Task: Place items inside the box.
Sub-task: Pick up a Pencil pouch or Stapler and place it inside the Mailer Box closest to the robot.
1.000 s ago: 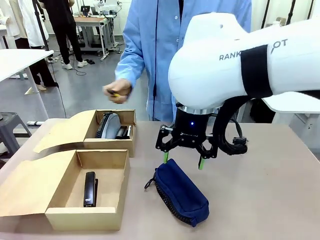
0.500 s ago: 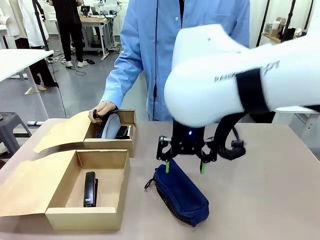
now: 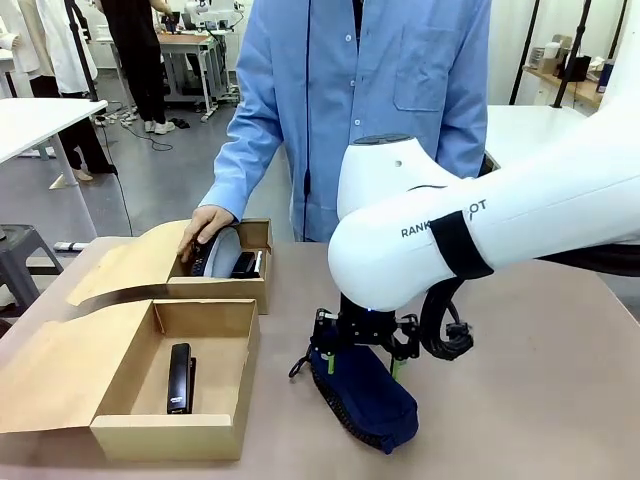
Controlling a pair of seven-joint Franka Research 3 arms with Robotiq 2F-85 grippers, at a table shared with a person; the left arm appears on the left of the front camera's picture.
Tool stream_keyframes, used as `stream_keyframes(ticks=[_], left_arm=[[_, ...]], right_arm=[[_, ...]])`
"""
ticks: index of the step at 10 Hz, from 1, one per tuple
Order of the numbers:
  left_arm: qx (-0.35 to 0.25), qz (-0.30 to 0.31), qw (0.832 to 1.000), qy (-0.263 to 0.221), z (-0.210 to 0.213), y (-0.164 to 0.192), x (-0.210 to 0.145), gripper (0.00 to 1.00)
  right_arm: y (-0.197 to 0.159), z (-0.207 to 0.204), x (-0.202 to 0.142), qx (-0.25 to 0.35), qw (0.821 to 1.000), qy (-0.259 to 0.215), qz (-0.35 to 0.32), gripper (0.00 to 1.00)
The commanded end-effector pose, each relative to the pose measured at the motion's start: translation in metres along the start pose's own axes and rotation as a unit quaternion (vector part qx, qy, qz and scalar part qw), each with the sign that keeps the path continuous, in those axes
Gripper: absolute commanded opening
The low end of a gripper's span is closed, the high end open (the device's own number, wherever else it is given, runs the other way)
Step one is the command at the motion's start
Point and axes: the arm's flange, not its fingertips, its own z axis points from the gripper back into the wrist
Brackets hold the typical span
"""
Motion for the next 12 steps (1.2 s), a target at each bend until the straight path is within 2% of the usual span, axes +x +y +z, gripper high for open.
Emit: stream_keyframes(ticks=[1, 3, 4, 5, 7, 12], left_arm=[[-0.011, -0.009, 1.0, -0.005, 0.0, 0.0, -0.001, 1.0], [-0.011, -0.009, 1.0, -0.005, 0.0, 0.0, -0.001, 1.0], [-0.011, -0.009, 1.0, -0.005, 0.0, 0.0, -0.001, 1.0], [-0.011, -0.009, 1.0, -0.005, 0.0, 0.0, -0.001, 1.0], [-0.011, -0.009, 1.0, -0.005, 0.0, 0.0, -0.001, 1.0], [-0.011, -0.009, 1.0, -0.005, 0.0, 0.0, -0.001, 1.0]], right_arm=[[0.004, 0.004, -0.006, 0.026, 0.998, -0.011, 0.057, 1.0], [0.004, -0.003, -0.008, -0.024, 0.981, -0.038, 0.191, 1.0], [0.007, -0.009, -0.009, -0.043, 0.967, -0.071, 0.242, 1.0], [0.011, -0.014, -0.008, -0.051, 0.964, -0.079, 0.247, 1.0], [0.012, -0.016, -0.01, -0.031, 0.958, -0.083, 0.273, 1.0], [0.014, -0.027, -0.01, -0.043, 0.959, -0.077, 0.269, 1.0]])
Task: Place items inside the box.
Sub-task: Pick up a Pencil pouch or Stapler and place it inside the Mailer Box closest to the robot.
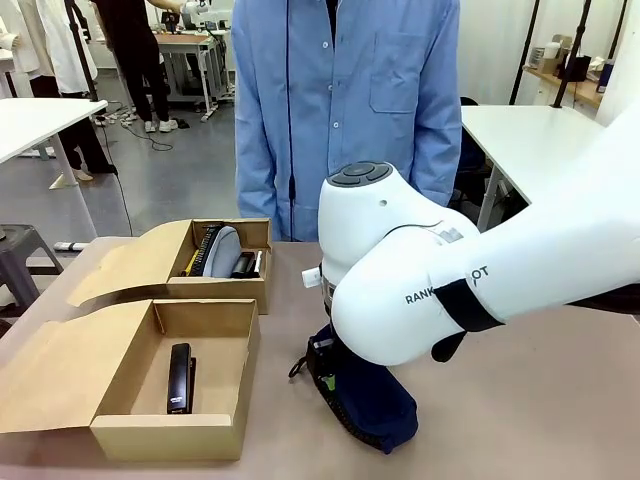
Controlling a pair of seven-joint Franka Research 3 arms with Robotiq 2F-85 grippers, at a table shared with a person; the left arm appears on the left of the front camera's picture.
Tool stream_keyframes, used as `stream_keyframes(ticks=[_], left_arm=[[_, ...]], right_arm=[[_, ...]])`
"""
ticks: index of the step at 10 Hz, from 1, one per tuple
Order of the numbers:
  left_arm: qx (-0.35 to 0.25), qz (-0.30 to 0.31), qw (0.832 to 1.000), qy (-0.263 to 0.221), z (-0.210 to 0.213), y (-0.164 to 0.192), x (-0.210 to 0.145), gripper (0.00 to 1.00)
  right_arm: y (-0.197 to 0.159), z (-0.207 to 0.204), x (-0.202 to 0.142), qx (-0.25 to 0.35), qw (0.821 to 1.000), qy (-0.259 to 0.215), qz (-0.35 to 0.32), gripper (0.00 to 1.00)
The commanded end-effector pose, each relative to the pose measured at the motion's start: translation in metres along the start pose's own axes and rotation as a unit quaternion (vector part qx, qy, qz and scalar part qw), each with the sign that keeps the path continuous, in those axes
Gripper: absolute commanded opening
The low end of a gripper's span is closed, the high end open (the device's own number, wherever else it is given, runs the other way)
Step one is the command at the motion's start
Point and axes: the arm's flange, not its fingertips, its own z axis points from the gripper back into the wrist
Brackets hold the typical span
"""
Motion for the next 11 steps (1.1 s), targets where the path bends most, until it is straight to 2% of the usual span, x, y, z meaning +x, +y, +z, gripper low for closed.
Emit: stream_keyframes(ticks=[1, 3, 5, 6, 7, 8, 10, 11], left_arm=[[-0.011, -0.009, 1.0, -0.005, 0.0, 0.0, -0.001, 1.0], [-0.011, -0.009, 1.0, -0.005, 0.0, 0.0, -0.001, 1.0], [-0.011, -0.009, 1.0, -0.005, 0.0, 0.0, -0.001, 1.0], [-0.011, -0.009, 1.0, -0.005, 0.0, 0.0, -0.001, 1.0], [-0.011, -0.009, 1.0, -0.005, 0.0, 0.0, -0.001, 1.0], [-0.011, -0.009, 1.0, -0.005, 0.0, 0.0, -0.001, 1.0], [-0.011, -0.009, 1.0, -0.005, 0.0, 0.0, -0.001, 1.0], [-0.011, -0.009, 1.0, -0.005, 0.0, 0.0, -0.001, 1.0]], right_arm=[[0.005, -0.017, 0.006, -0.017, 1.0, 0.007, 0.001, 1.0], [0.011, -0.038, 0.011, -0.011, 0.999, 0.033, -0.001, 1.0], [0.008, -0.037, 0.011, 0.002, 0.999, 0.037, -0.013, 1.0], [0.006, -0.036, 0.011, -0.004, 0.999, 0.043, -0.027, 0.42], [0.005, -0.036, 0.011, -0.009, 0.999, 0.043, -0.028, 0.41], [0.005, -0.035, 0.011, -0.01, 0.999, 0.044, -0.028, 0.0], [0.003, -0.034, 0.01, -0.004, 0.999, 0.042, -0.031, 0.0], [0.003, -0.034, 0.01, -0.005, 0.998, 0.044, -0.034, 0.16]])
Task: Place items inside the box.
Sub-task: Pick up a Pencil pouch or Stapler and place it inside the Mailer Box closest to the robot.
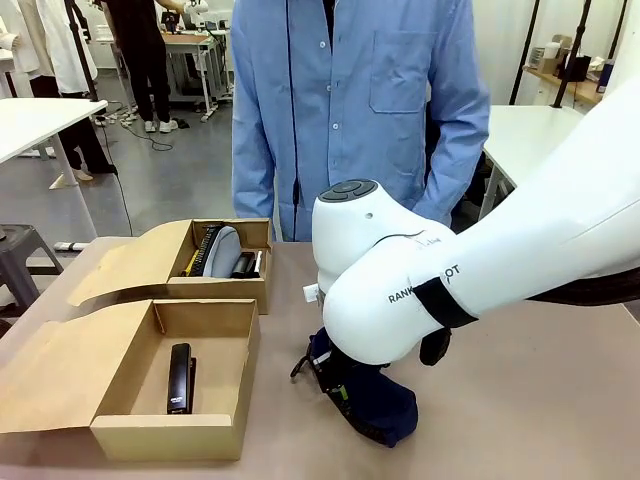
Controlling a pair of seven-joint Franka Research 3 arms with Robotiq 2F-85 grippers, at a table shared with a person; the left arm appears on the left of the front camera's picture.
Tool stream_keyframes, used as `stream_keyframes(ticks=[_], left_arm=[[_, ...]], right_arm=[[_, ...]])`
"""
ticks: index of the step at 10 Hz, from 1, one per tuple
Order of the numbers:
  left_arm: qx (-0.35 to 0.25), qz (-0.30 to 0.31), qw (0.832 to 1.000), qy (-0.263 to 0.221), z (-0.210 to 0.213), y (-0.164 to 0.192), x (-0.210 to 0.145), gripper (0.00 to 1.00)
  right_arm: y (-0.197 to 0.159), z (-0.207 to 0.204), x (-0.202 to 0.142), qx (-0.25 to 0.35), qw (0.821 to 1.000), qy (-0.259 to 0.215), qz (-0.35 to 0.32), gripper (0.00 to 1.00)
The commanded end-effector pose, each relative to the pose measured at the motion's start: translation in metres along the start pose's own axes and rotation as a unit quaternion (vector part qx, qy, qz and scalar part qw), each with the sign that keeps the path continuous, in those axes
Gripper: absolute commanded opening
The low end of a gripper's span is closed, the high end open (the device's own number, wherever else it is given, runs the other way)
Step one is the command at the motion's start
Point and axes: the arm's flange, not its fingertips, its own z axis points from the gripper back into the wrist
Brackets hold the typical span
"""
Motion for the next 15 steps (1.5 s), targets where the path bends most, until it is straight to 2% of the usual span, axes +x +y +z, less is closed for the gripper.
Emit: stream_keyframes(ticks=[1, 2, 4, 6, 7, 8, 9, 10, 11, 12, 13, 14, 15], left_arm=[[-0.011, -0.009, 1.0, -0.005, 0.0, 0.0, -0.001, 1.0], [-0.011, -0.009, 1.0, -0.005, 0.0, 0.0, -0.001, 1.0], [-0.011, -0.009, 1.0, -0.005, 0.0, 0.0, -0.001, 1.0], [-0.011, -0.009, 1.0, -0.005, 0.0, 0.0, -0.001, 1.0], [-0.011, -0.009, 1.0, -0.005, 0.0, 0.0, -0.001, 1.0], [-0.011, -0.009, 1.0, -0.005, 0.0, 0.0, -0.001, 1.0], [-0.011, -0.009, 1.0, -0.005, 0.0, 0.0, -0.001, 1.0], [-0.011, -0.009, 1.0, -0.005, 0.0, 0.0, -0.001, 1.0], [-0.011, -0.009, 1.0, -0.005, 0.0, 0.0, -0.001, 1.0], [-0.011, -0.009, 1.0, -0.005, 0.0, 0.0, -0.001, 1.0], [-0.011, -0.009, 1.0, -0.005, 0.0, 0.0, -0.001, 1.0], [-0.011, -0.009, 1.0, -0.005, 0.0, 0.0, -0.001, 1.0], [-0.011, -0.009, 1.0, -0.005, 0.0, 0.0, -0.001, 1.0]], right_arm=[[0.001, -0.005, 0.0, -0.006, 1.0, 0.005, -0.019, 0.06], [0.001, -0.005, 0.0, -0.006, 1.0, 0.006, -0.02, 0.0], [-0.001, -0.001, -0.003, -0.007, 1.0, 0.007, -0.028, 0.0], [-0.008, 0.026, -0.018, 0.009, 0.998, 0.01, -0.066, 0.0], [-0.018, 0.054, -0.033, 0.017, 0.992, 0.022, -0.126, 0.0], [-0.029, 0.085, -0.051, 0.033, 0.981, 0.057, -0.183, 0.0], [-0.045, 0.114, -0.075, 0.067, 0.96, 0.103, -0.251, 0.0], [-0.059, 0.139, -0.097, 0.149, 0.921, 0.125, -0.337, 0.0], [-0.064, 0.153, -0.106, 0.243, 0.846, 0.113, -0.462, 0.0], [-0.068, 0.156, -0.109, 0.309, 0.782, 0.101, -0.532, 0.0], [-0.074, 0.153, -0.111, 0.32, 0.766, 0.06, -0.554, 0.0], [-0.059, 0.166, -0.105, 0.171, 0.912, 0.147, -0.344, 0.0], [-0.073, 0.174, -0.109, 0.217, 0.877, 0.146, -0.402, 0.13]])
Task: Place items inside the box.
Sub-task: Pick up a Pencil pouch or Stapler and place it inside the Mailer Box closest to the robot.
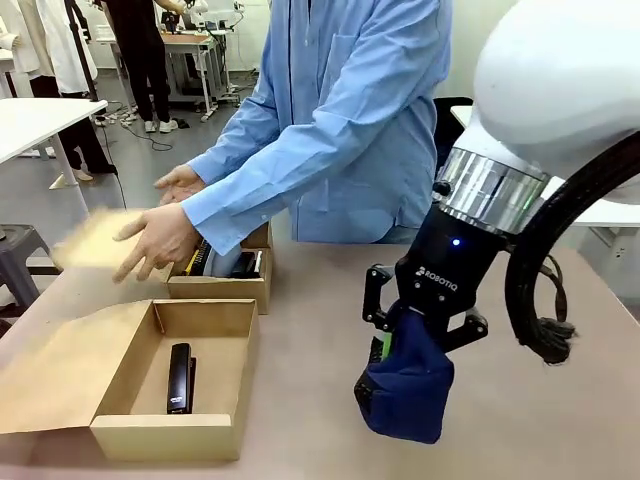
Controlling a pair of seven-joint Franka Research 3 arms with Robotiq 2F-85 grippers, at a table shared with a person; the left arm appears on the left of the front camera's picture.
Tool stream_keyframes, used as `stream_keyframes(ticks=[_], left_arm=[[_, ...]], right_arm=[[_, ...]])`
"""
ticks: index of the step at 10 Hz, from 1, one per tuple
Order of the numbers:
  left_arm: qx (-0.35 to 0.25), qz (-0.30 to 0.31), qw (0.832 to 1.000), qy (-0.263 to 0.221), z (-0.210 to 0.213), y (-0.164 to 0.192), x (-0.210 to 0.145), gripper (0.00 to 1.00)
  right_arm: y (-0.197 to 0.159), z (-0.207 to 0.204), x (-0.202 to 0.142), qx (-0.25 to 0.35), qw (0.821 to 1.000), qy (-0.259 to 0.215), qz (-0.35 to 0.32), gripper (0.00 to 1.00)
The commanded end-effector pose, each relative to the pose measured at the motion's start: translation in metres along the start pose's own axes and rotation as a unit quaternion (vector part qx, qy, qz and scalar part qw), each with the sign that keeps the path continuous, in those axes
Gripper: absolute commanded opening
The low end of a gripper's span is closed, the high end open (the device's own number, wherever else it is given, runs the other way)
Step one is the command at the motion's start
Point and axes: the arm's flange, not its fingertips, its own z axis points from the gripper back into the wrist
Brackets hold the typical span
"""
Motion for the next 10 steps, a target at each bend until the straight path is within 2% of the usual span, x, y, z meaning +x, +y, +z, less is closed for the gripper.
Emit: stream_keyframes(ticks=[1, 5, 6, 8, 10], left_arm=[[-0.011, -0.01, 1.0, -0.005, 0.0, 0.0, -0.001, 1.0], [-0.011, -0.01, 1.0, -0.005, 0.0, 0.0, -0.001, 1.0], [-0.011, -0.01, 1.0, -0.005, 0.0, 0.0, -0.001, 1.0], [-0.011, -0.01, 1.0, -0.005, 0.0, 0.0, -0.001, 1.0], [-0.011, -0.01, 1.0, -0.005, 0.0, 0.0, -0.001, 1.0]], right_arm=[[0.004, -0.001, 0.004, -0.031, 0.999, 0.011, -0.015, 0.13], [0.066, -0.006, -0.006, -0.058, 0.99, -0.051, 0.119, 0.13], [0.078, -0.009, -0.008, -0.073, 0.991, -0.064, 0.096, 0.13], [0.065, -0.004, -0.003, -0.059, 0.993, -0.064, 0.085, 0.13], [0.019, 0.009, 0.015, -0.029, 0.996, -0.062, 0.051, 0.13]])
